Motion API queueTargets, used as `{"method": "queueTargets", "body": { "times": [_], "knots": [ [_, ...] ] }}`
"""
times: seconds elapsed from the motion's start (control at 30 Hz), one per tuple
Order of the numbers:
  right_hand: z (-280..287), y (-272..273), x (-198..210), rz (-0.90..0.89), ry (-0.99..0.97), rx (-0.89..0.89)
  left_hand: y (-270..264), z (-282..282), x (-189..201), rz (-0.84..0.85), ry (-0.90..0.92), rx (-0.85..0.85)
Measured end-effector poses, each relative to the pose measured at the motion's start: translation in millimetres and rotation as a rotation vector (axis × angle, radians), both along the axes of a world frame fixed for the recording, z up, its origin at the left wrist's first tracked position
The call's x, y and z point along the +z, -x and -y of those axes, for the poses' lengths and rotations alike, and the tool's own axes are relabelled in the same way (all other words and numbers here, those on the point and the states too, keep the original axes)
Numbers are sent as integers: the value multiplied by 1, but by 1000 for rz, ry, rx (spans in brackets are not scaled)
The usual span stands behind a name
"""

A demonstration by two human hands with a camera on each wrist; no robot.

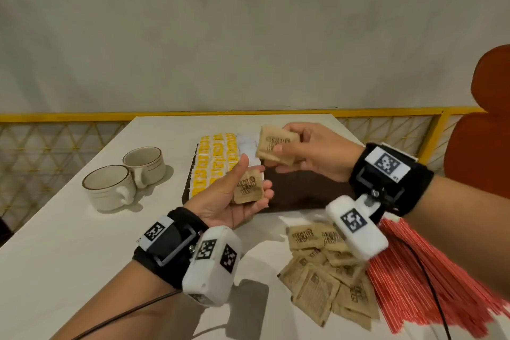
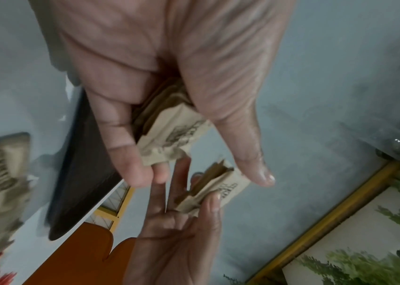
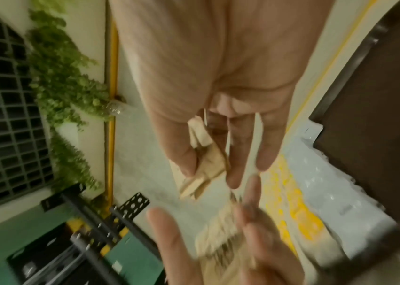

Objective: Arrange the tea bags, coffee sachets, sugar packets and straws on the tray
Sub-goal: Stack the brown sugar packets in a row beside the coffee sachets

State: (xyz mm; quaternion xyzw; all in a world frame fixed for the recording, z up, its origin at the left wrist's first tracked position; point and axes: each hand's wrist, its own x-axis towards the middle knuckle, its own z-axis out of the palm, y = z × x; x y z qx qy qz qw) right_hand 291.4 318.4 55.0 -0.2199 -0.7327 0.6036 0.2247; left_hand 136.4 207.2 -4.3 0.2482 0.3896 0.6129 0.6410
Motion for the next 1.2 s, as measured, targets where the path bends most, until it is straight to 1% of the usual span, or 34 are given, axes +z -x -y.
{"method": "queueTargets", "body": {
  "times": [0.07,0.13,0.23,0.3,0.33,0.4,0.47,0.57,0.73,0.87,0.93,1.1,1.2],
  "knots": [
    [-31,7,5,-64,108,-93,9,-11,7,38,20,34],
    [-67,16,5,-45,112,-205,16,-22,12,84,31,42],
    [-127,29,-6,125,50,-327,22,-37,16,113,19,21],
    [-165,37,-21,279,-33,-403,26,-47,18,128,7,1],
    [-180,42,-30,327,-77,-440,29,-52,19,130,-1,-7],
    [-204,52,-47,378,-122,-479,35,-60,21,133,-18,-16],
    [-221,64,-63,429,-134,-466,42,-67,23,133,-37,-15],
    [-237,80,-79,472,-130,-449,51,-76,23,111,-48,-22],
    [-256,93,-92,551,-155,-435,58,-84,16,79,-37,-23],
    [-271,99,-92,751,-285,-395,59,-88,13,65,-22,-21],
    [-268,99,-90,796,-318,-410,58,-89,12,53,-14,-20],
    [-253,97,-87,760,-317,-530,56,-87,11,32,-5,-15],
    [-251,99,-86,726,-295,-549,57,-85,12,32,-1,-11]
  ]
}}
